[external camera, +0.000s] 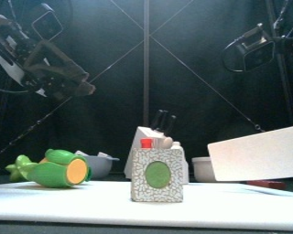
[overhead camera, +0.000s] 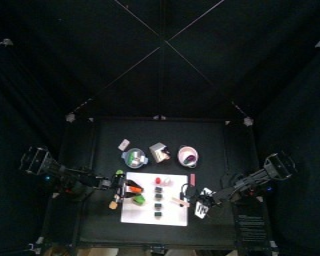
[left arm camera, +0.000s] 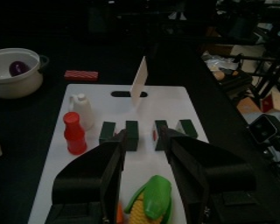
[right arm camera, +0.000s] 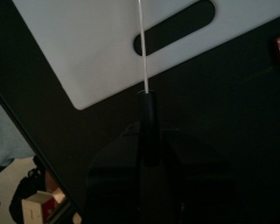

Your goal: Let go of cleaver

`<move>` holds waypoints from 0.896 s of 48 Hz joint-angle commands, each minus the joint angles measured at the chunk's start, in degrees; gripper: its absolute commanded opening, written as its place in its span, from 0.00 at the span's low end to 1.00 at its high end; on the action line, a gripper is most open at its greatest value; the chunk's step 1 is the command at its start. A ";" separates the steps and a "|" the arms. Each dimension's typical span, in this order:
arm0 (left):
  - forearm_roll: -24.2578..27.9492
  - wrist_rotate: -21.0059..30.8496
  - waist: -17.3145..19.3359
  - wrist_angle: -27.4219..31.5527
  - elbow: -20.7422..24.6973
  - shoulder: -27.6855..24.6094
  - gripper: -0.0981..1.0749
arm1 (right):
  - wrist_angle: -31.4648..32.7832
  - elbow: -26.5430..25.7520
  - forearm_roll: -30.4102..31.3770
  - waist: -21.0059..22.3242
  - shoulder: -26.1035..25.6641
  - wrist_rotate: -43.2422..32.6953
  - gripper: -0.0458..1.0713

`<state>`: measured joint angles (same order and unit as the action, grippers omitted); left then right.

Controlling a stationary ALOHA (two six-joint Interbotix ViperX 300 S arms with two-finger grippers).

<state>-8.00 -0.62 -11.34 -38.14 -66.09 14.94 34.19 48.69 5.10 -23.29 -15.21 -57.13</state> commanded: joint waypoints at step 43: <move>0.00 -0.18 0.00 -0.26 0.53 -1.41 0.73 | 5.27 -0.88 10.37 3.78 2.72 -0.70 0.89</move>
<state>-8.09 -0.70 -11.43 -38.14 -66.18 13.45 40.52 49.31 13.27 -19.78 -13.01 -57.83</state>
